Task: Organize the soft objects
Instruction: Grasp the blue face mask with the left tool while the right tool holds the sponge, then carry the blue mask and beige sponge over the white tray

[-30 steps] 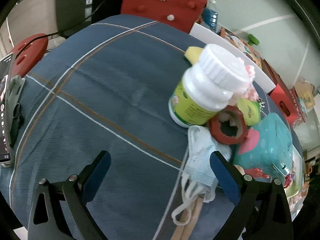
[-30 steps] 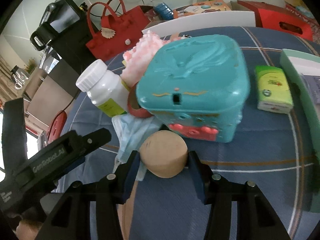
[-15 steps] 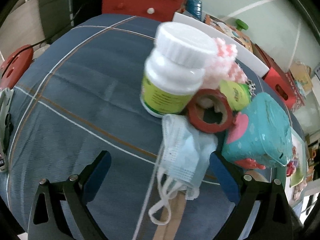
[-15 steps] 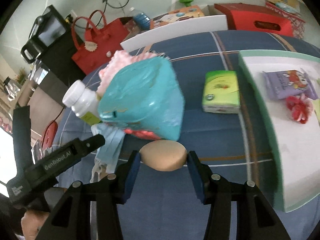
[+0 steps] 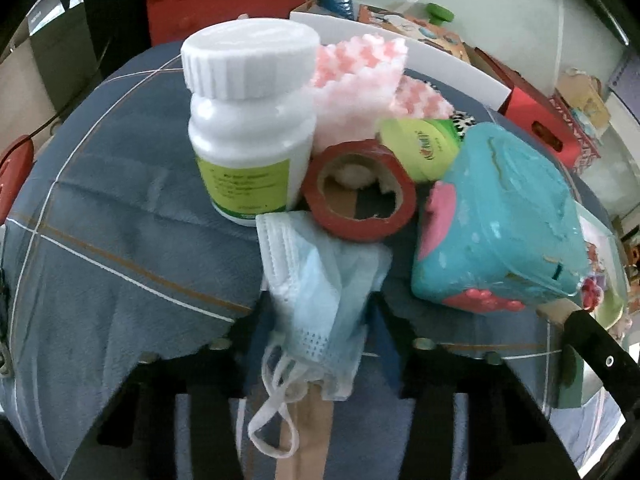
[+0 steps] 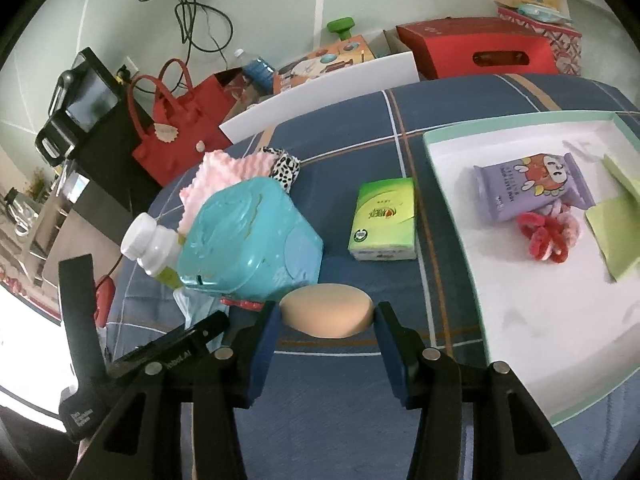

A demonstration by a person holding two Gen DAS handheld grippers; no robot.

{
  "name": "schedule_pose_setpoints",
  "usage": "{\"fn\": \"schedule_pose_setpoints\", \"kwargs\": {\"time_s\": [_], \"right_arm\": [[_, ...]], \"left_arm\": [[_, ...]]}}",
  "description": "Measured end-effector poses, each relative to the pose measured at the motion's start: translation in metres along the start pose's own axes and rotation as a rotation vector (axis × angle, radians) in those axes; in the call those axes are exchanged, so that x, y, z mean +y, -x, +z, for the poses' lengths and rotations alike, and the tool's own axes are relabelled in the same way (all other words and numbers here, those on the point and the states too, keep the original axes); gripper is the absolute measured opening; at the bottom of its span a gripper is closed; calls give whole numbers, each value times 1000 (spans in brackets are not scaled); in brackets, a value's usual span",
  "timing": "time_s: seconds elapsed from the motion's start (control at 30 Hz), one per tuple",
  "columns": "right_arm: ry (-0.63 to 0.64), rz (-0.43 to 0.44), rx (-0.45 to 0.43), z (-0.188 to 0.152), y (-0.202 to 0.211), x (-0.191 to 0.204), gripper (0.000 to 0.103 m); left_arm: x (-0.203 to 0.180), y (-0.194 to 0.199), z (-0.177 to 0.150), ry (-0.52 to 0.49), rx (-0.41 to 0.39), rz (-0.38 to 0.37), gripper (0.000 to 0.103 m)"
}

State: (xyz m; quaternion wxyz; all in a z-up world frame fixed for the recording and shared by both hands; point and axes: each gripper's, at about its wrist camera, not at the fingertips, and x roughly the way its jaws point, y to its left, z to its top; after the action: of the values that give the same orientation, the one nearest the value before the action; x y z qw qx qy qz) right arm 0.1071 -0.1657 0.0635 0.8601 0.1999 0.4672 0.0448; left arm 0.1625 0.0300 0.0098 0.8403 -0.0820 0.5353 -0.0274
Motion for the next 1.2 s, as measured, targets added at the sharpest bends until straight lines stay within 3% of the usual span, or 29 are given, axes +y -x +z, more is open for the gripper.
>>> {"fn": "schedule_pose_setpoints", "kwargs": {"time_s": [0.1, 0.27, 0.73, 1.2], "right_arm": [[-5, 4, -3, 1, 2, -1, 52], [-10, 9, -9, 3, 6, -2, 52], [-6, 24, -30, 5, 27, -3, 52], [5, 28, -73, 15, 43, -11, 52]], "left_arm": [[-2, 0, -1, -5, 4, -13, 23], [-2, 5, -6, 0, 12, -18, 16], [10, 36, -18, 39, -16, 29, 14], [-9, 102, -5, 12, -190, 51, 14]]}}
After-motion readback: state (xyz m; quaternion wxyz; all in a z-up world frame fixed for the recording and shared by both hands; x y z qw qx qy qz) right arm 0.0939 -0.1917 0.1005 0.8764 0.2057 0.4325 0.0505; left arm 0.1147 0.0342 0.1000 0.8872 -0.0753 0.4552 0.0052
